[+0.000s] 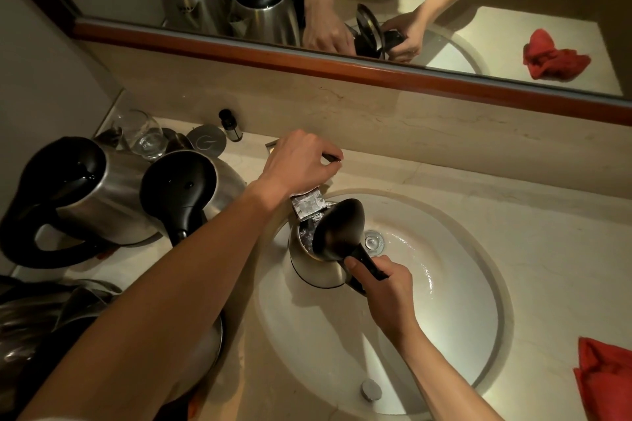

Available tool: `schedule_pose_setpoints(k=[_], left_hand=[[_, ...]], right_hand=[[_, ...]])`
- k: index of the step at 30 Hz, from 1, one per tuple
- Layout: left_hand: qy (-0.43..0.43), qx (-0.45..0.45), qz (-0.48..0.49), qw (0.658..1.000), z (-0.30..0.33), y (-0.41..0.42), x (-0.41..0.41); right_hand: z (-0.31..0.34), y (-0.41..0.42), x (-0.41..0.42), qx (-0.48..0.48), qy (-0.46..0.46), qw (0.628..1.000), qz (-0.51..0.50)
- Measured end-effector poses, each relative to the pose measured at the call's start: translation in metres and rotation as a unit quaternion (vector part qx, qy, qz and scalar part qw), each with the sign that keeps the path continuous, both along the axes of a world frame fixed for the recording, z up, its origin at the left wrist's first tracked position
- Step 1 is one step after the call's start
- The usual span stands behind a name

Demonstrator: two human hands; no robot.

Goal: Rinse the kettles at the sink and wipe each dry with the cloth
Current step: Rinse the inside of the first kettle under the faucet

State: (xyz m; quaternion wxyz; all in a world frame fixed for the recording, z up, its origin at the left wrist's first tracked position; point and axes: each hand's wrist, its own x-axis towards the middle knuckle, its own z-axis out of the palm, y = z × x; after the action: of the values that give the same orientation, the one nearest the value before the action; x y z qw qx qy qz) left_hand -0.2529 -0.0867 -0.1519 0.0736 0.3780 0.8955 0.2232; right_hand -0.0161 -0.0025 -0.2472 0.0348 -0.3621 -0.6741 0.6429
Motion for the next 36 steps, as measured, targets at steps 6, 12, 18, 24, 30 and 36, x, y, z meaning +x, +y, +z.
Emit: schedule_pose_setpoints(k=[6, 12, 18, 24, 30, 36], left_hand=[[0.000, 0.000, 0.003, 1.000, -0.0007, -0.0005, -0.0007], [-0.002, -0.001, -0.001, 1.000, -0.0007, -0.0003, -0.0009], [-0.003, -0.003, -0.001, 1.000, -0.0011, 0.0000, -0.0013], [-0.002, 0.000, -0.001, 1.000, -0.0010, -0.0003, -0.0015], [-0.006, 0.001, 0.000, 1.000, -0.0006, -0.0004, -0.0022], [-0.005, -0.001, 0.000, 1.000, -0.0005, -0.0011, -0.0009]], right_hand=[[0.0004, -0.0004, 0.0011, -0.003, 0.003, 1.000, 0.000], [-0.0008, -0.0006, 0.0015, -0.008, 0.002, 1.000, 0.000], [-0.0004, 0.0006, 0.0022, -0.010, -0.002, 1.000, -0.002], [0.0016, 0.0017, 0.0012, -0.010, 0.001, 1.000, 0.000], [0.0047, 0.0017, 0.0007, -0.004, 0.003, 1.000, 0.003], [0.0033, 0.0006, 0.0009, -0.004, 0.005, 1.000, -0.001]])
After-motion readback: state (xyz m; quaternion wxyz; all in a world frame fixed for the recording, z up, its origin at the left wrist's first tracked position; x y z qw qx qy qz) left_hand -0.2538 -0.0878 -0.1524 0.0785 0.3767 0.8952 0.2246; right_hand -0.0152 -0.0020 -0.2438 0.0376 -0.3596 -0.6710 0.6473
